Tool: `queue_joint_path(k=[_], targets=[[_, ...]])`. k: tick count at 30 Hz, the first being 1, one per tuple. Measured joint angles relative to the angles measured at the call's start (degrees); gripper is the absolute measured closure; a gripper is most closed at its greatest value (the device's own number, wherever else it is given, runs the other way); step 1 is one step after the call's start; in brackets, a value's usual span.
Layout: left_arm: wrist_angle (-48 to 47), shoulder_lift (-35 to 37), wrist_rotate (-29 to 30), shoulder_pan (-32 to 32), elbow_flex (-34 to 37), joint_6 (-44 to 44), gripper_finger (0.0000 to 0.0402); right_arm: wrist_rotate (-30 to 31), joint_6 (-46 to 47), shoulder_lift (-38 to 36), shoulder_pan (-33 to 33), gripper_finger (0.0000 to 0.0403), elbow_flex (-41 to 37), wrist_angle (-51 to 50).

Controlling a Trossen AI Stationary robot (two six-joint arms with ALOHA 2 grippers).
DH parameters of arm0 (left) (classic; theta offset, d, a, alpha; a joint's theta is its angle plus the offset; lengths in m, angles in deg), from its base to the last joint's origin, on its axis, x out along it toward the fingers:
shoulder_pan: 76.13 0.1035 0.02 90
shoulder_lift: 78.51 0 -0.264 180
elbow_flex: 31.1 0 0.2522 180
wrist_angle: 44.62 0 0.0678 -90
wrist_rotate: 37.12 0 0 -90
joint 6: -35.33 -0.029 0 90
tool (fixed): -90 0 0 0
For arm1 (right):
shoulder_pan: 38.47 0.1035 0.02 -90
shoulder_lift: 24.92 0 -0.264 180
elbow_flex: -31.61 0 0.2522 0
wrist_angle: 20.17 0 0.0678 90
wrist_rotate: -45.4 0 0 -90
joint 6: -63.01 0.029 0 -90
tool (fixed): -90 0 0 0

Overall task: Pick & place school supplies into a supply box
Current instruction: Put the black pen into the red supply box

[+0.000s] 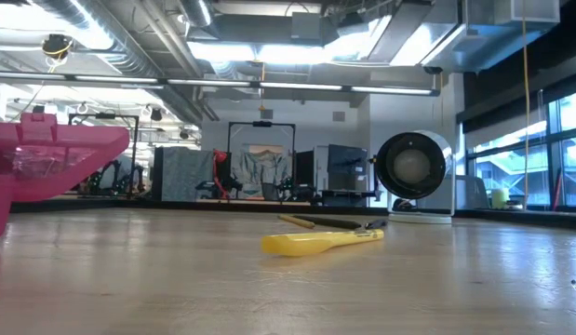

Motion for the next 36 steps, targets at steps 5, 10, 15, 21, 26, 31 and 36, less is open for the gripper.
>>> queue_joint_path(k=[5,10,15,21,26,31,36], targets=[[-16.15,5.55,3.13,-1.79,0.00,10.64,0.0378,4.64,4.78,-0.24,2.39,0.0191,0.02,-4.14],[-33.49,11.44,-1.20,-3.32,-0.02,28.13,0.0378,-2.67,16.83,-1.14,1.81,0.0204,0.02,-16.38],[-50.83,13.95,-6.78,-6.43,-2.60,44.28,0.0378,-15.43,34.61,-3.56,-2.03,0.0224,0.02,-33.05],[-72.63,12.45,-15.97,-10.89,-8.98,62.81,0.0378,-24.29,42.46,-4.84,-6.04,0.0233,0.02,-40.42],[-78.26,10.71,-27.67,-12.94,-8.80,78.61,0.0378,-35.08,43.18,-4.66,-9.37,0.0231,0.04,-43.30],[-83.34,7.86,-39.98,-13.07,-8.68,85.34,0.0378,-41.69,40.22,-4.26,-11.94,0.0230,0.02,-44.87],[-83.29,4.61,-43.47,-13.07,-8.68,84.69,0.0378,-41.80,40.25,-4.30,-13.43,0.0230,0.02,-44.64]])
